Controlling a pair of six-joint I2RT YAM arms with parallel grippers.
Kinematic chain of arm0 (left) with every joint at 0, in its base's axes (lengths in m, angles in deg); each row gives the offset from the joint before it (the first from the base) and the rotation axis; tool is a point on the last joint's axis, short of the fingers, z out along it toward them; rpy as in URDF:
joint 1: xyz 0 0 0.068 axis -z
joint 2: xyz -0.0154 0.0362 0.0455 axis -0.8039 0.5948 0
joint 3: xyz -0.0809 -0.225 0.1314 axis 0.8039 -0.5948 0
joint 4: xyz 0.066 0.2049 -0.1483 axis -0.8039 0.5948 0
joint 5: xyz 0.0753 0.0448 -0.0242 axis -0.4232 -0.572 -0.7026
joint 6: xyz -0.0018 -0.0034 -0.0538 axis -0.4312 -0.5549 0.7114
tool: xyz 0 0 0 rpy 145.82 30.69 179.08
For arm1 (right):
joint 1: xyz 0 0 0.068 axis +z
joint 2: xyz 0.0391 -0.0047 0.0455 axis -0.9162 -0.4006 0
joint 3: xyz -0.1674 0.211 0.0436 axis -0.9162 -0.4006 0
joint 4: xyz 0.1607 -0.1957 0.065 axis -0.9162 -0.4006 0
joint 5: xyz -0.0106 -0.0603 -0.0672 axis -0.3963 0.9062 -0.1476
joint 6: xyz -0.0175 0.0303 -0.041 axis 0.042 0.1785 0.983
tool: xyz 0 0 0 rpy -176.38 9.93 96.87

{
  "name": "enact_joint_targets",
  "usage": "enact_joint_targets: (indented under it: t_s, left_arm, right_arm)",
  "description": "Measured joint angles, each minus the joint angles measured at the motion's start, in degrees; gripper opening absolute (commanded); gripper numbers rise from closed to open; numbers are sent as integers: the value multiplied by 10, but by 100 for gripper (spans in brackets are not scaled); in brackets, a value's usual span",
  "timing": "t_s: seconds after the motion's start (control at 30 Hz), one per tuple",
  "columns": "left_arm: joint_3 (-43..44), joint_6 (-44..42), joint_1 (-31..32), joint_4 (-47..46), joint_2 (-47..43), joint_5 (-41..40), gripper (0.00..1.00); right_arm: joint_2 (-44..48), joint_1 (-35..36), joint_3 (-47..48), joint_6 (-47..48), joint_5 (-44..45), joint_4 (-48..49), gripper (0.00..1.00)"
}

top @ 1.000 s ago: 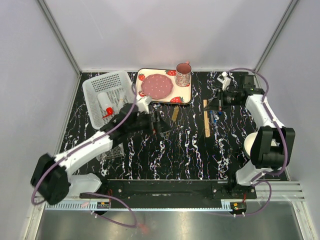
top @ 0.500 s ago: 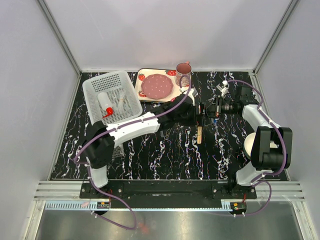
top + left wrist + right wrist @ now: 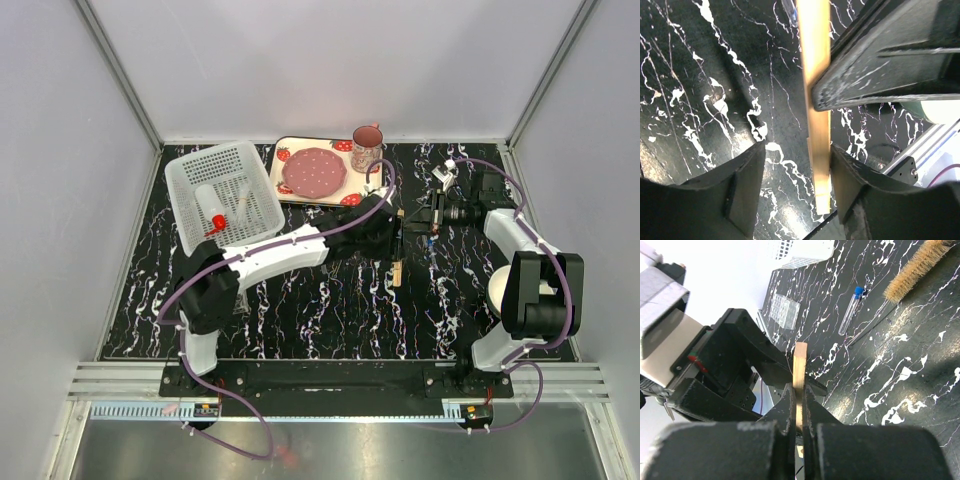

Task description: Organize the chemistry lab equipment

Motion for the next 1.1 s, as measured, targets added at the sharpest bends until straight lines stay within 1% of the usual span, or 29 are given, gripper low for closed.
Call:
enact_joint_targets:
  t_s: [0.03,0.07,0.13,0.2,0.27,0.3,0.33,0.4,0.43,0.5,0.57,0.67,0.8,0.9,1.0,1.1]
  left_arm:
    - [5,-3,0,0,1,0,51]
    - [10,-5,0,0,4,0,46]
    - [24,-10,0,-3,11,0,42]
    - [30,-14,0,-9,15,0,34]
    - [32,-16,0,-13,17,0,24]
    - [32,-19,0,-15,17,2,14]
    - [31,-20,0,-19,17,3,11]
    - [28,-19,1,-24,17,0,7]
    - [26,-19,1,-29,17,2,6]
    - [12,-20,-1,-49,16,2,6]
    - [-5,-24,-1,-63,11,4,6]
    - [-57,-30,-7,-73,-13,13,6]
    - [-146,-39,-34,-75,-82,23,6]
    - [-220,-46,-85,-69,-171,34,7]
    - [-263,-59,-168,-64,-257,54,7]
    - [-274,-82,-285,-49,-316,81,8]
  right_arm:
    - [0,0,0,0,0,1,0]
    - [-1,0,0,0,-1,1,0]
    - [-1,0,0,0,-3,1,0]
    - [-1,0,0,0,-4,1,0]
    - [-1,0,0,1,-4,2,0]
    - [-1,0,0,1,-4,2,0]
    - [-2,0,0,2,-5,4,0]
    - [-3,-1,0,3,-9,5,6]
    - [-4,-2,0,5,-9,5,18]
    - [-7,-3,0,9,-10,7,32]
    - [-8,-3,-1,14,-15,3,51]
    - [-7,-3,-1,35,-24,-10,63]
    - [-1,-3,1,92,-24,-53,66]
    - [9,-3,15,144,-20,-102,66]
    - [22,-3,26,182,-17,-131,67]
    - [34,-3,30,210,-13,-150,67]
